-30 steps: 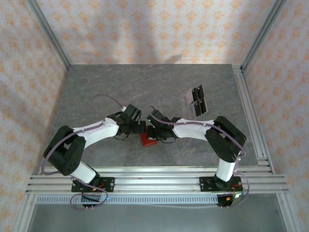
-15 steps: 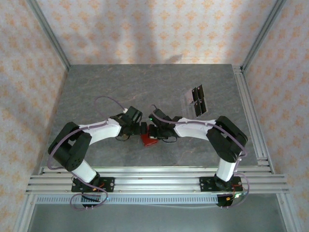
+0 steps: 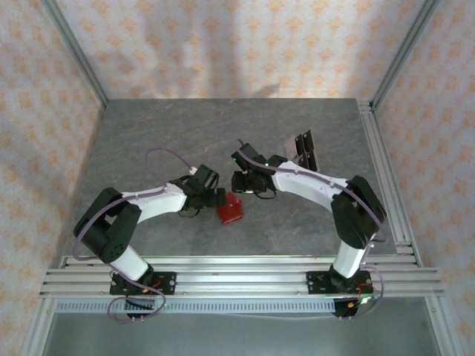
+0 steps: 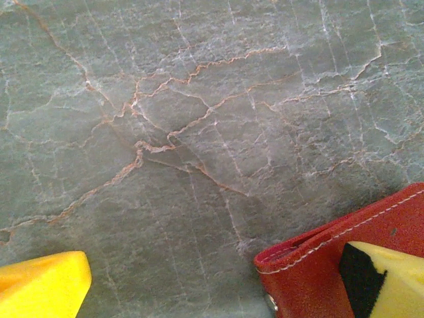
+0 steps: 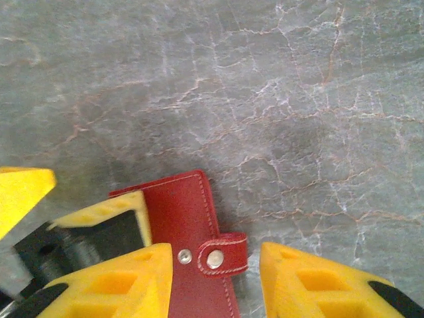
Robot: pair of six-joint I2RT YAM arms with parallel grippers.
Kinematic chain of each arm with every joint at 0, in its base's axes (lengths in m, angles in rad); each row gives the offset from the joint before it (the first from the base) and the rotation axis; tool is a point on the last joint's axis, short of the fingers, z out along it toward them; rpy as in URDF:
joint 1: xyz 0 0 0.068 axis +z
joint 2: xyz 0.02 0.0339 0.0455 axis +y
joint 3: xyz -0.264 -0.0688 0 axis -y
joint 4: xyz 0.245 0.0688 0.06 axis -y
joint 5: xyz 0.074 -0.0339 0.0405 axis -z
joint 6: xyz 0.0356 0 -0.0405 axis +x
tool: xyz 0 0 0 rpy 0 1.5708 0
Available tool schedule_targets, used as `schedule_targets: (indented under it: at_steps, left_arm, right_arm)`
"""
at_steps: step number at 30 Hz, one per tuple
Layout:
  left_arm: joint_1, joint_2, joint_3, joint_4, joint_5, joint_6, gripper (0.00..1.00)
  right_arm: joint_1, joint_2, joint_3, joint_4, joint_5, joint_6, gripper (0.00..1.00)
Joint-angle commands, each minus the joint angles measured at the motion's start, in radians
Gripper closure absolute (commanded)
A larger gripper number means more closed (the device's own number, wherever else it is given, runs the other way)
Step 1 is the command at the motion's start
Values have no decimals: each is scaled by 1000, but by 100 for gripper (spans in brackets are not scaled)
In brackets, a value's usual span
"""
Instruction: Put the credit cards into the card holder
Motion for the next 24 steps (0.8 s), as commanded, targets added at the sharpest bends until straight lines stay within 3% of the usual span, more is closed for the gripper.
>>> schedule_targets:
  at_steps: [1,18,24]
  left_arm:
    - [-3,14,-39,-7,-2,-14,1]
    - [-5,15,-36,3,4,-14,1]
    - [-5,14,-36,2,4,-16,1]
  right_arm:
    - [15,48,44,-114,39,-69,61]
    - [64,168,139,-173,62,-129,60]
    - [64,173,145,-175,81,-132,70]
